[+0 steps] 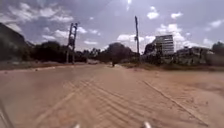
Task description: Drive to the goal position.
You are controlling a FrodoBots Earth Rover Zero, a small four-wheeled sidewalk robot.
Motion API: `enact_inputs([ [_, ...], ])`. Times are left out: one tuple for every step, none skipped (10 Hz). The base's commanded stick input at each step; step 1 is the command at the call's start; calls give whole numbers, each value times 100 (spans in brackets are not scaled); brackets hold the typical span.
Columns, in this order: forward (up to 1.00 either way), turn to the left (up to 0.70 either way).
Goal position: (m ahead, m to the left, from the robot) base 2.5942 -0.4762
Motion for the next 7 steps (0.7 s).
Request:
enact_inputs([
  [50, 0],
  [50, 0],
  [50, 0],
  [50, 0],
  [50, 0],
  [50, 0],
  [50, 0],
])
